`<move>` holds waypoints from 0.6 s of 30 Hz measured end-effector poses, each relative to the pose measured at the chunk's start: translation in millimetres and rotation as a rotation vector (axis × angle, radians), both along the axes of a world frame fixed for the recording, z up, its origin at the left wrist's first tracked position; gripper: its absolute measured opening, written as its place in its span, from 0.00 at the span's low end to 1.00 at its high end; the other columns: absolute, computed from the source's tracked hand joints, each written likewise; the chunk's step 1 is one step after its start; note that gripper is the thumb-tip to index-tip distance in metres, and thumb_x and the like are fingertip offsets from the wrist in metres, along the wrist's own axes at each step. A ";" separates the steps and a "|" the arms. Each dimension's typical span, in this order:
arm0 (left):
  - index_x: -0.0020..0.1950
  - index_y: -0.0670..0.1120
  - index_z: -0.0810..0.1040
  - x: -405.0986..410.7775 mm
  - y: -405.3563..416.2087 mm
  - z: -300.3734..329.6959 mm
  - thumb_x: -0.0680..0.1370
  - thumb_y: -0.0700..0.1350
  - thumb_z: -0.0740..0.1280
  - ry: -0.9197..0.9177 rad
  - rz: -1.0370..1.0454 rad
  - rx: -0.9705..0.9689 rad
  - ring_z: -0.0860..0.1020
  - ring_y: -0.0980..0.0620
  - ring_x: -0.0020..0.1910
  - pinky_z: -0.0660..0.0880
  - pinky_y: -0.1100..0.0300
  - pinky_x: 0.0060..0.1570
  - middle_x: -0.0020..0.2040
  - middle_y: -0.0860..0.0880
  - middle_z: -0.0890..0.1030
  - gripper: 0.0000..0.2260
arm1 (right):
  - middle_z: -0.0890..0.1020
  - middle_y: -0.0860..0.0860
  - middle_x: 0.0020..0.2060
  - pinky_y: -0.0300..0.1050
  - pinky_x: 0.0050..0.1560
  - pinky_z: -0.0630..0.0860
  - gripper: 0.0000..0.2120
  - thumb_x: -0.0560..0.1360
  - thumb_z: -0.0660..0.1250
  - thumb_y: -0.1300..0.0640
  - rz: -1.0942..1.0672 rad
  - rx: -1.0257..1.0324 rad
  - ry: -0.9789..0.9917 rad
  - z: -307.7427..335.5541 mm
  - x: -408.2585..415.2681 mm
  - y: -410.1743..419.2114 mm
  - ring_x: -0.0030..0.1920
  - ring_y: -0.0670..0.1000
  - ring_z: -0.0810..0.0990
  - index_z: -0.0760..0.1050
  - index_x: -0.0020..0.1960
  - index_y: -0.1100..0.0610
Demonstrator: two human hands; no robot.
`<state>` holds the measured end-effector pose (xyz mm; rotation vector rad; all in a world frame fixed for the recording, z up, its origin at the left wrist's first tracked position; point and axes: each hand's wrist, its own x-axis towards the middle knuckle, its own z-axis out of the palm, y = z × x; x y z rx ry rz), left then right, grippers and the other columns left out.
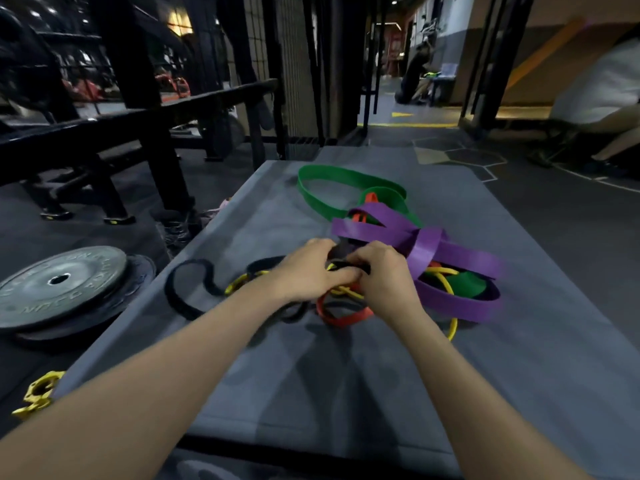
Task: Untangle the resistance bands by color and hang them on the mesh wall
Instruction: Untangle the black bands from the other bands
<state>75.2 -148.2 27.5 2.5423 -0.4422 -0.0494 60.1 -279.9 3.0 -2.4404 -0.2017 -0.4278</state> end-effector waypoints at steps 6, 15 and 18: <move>0.49 0.47 0.77 13.0 -14.6 -3.2 0.71 0.53 0.72 0.183 -0.182 -0.095 0.77 0.59 0.40 0.71 0.64 0.42 0.41 0.55 0.79 0.12 | 0.76 0.51 0.43 0.39 0.50 0.69 0.10 0.68 0.70 0.65 0.065 0.106 -0.024 1.2 -1.3 -25.7 0.49 0.54 0.77 0.82 0.49 0.60; 0.38 0.47 0.71 16.2 -0.9 28.8 0.78 0.40 0.63 -0.061 0.006 -0.510 0.72 0.65 0.23 0.70 0.70 0.32 0.31 0.51 0.75 0.09 | 0.79 0.56 0.59 0.45 0.60 0.70 0.20 0.71 0.70 0.62 -0.044 0.175 -0.105 9.6 0.4 -55.6 0.60 0.55 0.76 0.73 0.63 0.60; 0.44 0.46 0.73 22.0 4.2 57.9 0.79 0.42 0.62 -0.165 0.003 -0.465 0.73 0.65 0.26 0.72 0.66 0.38 0.34 0.53 0.77 0.05 | 0.80 0.59 0.54 0.50 0.53 0.71 0.18 0.71 0.69 0.60 -0.163 0.029 -0.016 7.9 2.5 -62.4 0.57 0.61 0.76 0.74 0.59 0.60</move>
